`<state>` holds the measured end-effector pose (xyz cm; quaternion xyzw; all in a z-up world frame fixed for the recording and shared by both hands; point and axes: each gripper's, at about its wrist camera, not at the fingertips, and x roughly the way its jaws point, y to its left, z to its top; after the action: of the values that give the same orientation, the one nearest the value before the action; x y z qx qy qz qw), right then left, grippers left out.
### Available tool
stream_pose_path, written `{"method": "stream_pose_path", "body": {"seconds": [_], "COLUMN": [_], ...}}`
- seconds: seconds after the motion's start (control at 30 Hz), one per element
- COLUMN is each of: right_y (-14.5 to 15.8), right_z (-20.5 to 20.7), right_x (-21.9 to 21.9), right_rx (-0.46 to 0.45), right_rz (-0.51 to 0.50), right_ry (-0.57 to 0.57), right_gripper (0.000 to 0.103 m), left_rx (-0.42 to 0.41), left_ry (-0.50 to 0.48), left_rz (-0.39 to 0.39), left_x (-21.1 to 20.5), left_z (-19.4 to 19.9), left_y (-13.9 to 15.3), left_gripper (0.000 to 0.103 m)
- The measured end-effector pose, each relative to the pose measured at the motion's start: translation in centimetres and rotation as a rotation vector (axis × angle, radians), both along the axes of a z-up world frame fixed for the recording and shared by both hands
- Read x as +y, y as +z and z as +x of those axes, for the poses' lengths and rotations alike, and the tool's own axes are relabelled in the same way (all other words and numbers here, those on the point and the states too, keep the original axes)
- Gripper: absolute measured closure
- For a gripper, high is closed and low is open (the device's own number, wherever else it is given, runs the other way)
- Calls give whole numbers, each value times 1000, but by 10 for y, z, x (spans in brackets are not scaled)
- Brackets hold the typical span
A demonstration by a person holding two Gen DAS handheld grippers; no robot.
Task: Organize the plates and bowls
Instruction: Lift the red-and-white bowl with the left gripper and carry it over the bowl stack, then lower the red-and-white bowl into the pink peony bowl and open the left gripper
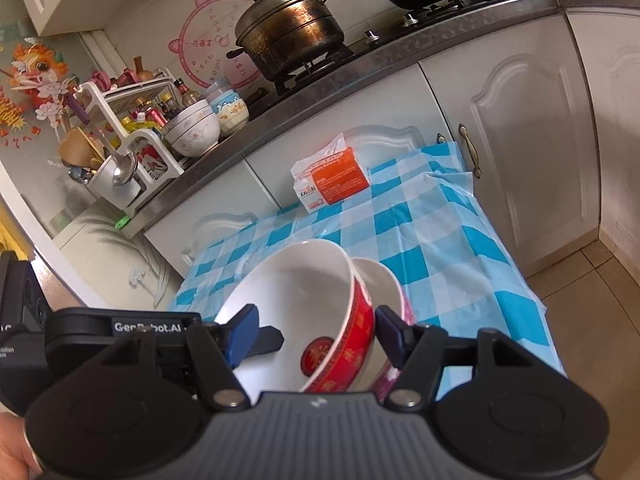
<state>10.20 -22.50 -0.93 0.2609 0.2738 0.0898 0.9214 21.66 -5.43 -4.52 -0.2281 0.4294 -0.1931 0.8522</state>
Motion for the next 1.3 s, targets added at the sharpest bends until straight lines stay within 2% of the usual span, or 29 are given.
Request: {"method": "stream_pose_path", "body": {"seconds": [0.07, 0.2, 0.3, 0.43, 0.7, 0.77, 1.0, 1.13, 1.3], "right_y": [0, 3, 6, 4, -3, -5, -15, -14, -16], "right_z": [-1, -2, -4, -5, -10, -12, -14, -17, -17], "right_x": [1, 1, 0, -5, 1, 5, 13, 14, 24], "right_rx": [-6, -25, -35, -28, -24, -30, -31, -50, -65], "right_rz": [-12, -35, -59, -48, -68, -91, -118, -111, -188], "right_ry": [2, -10, -35, -50, -43, -39, -16, -7, -6], "right_gripper": [36, 30, 20, 19, 15, 12, 11, 8, 6], "left_rx": [-10, -38, -79, -140, -168, -159, -122, -147, -158], "left_ry": [-5, -11, -22, -6, 37, 55, 68, 65, 60], "left_rz": [0, -11, -22, 1, 22, 27, 33, 78, 97], "left_x": [0, 1, 2, 7, 33, 42, 60, 67, 81], "left_z": [-2, -5, -9, -19, -42, -49, -66, -80, -100], "left_y": [1, 4, 9, 18, 11, 6, -14, -16, -20], "left_gripper": [86, 71, 46, 28, 27, 25, 25, 23, 23]}}
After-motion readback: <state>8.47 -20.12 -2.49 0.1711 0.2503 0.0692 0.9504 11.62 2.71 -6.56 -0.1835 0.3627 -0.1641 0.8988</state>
